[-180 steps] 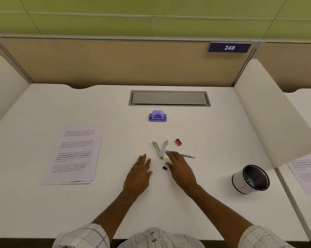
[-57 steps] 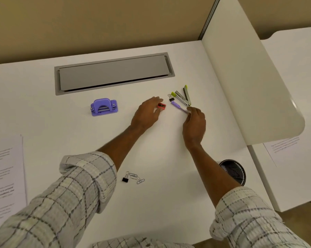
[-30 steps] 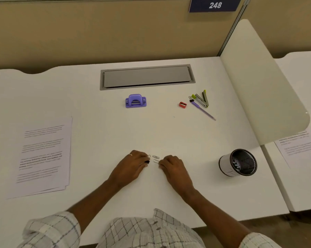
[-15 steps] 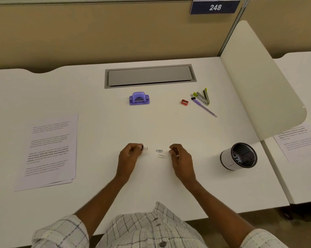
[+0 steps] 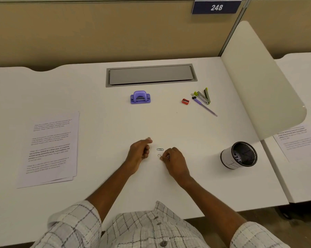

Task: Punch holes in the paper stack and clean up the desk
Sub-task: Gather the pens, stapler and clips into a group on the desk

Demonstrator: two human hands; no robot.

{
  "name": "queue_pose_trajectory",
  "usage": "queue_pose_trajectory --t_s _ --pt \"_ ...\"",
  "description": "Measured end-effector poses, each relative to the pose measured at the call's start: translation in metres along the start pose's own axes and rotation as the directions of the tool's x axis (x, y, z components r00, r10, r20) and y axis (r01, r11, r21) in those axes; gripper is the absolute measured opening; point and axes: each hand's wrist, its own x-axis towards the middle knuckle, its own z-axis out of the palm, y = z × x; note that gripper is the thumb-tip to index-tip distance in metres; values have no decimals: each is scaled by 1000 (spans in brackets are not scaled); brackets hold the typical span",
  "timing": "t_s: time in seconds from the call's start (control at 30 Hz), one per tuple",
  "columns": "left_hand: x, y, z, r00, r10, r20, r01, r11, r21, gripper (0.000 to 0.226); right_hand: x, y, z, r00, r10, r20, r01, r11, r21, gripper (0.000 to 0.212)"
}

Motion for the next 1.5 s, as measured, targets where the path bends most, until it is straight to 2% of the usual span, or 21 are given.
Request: queue_pose_trajectory --t_s 0.03,0.07,0.13,0.2,0.27,0.33,0.4,0.47,0.53,0.6,0.67,0.73,0.8,0.87,0.97,1.07,1.2,1.33,1.4,1.5 --pt "4 -3 0 996 93 1 -90 958 274 11 0 -1 1 1000 0 8 0 1000 -21 9" --pt "9 -5 1 980 192 42 -188 852 489 14 0 -1 1 1000 -2 18 2 999 -44 10" --pt "14 -6 5 938 305 164 -331 651 683 23 2 -2 0 1000 10 29 -8 999 -50 12" --pt "15 -2 11 911 335 242 -395 536 746 30 4 0 -7 995 88 43 -89 996 26 15" --pt "17 0 14 897 340 281 -419 455 786 32 7 5 -18 976 203 82 -215 960 181 15" --pt "19 1 18 893 338 297 -422 398 814 25 9 11 -29 942 301 148 -335 864 377 10" --pt "20 0 21 894 323 312 -420 354 836 14 13 17 -41 911 360 203 -411 742 530 14" --pt "22 0 23 895 302 328 -419 323 848 11 20 19 -53 899 373 231 -431 652 624 10" --pt "24 0 23 894 287 343 -426 309 851 13 31 19 -64 887 401 227 -435 565 701 16" --pt "26 0 27 892 316 322 -430 377 820 17 43 18 -74 852 471 227 -452 444 774 18" --pt "29 6 37 917 330 226 -383 566 730 20 59 16 -85 818 520 246 -455 325 829 19" --pt "34 22 55 970 216 111 -241 815 526 20 76 11 -97 783 571 248 -437 220 872 22" --pt "44 41 80 997 31 66 -45 972 231 14 95 8 -109 737 636 229 -412 154 898 23" --pt "55 59 106 994 -80 75 78 997 23 12 114 5 -120 704 679 208 -398 135 908 23" --pt "71 82 145 983 -133 124 145 985 -95 13 142 1 -136 684 705 185 -387 137 912 22" --pt "88 100 182 981 -134 142 145 987 -71 33 164 -1 -148 673 721 167 -383 146 912 20" --pt "110 112 219 981 -150 125 159 985 -64 45 188 4 -159 673 730 121 -385 207 899 19" --pt "128 112 236 980 -177 86 185 978 -94 39 201 16 -165 658 746 98 -471 308 826 16" --pt "132 109 239 984 -168 66 173 980 -94 43 205 19 -170 669 738 91 -493 349 797 16" --pt "131 108 242 977 -164 136 183 972 -149 45 209 21 -174 692 719 62 -521 439 732 24"
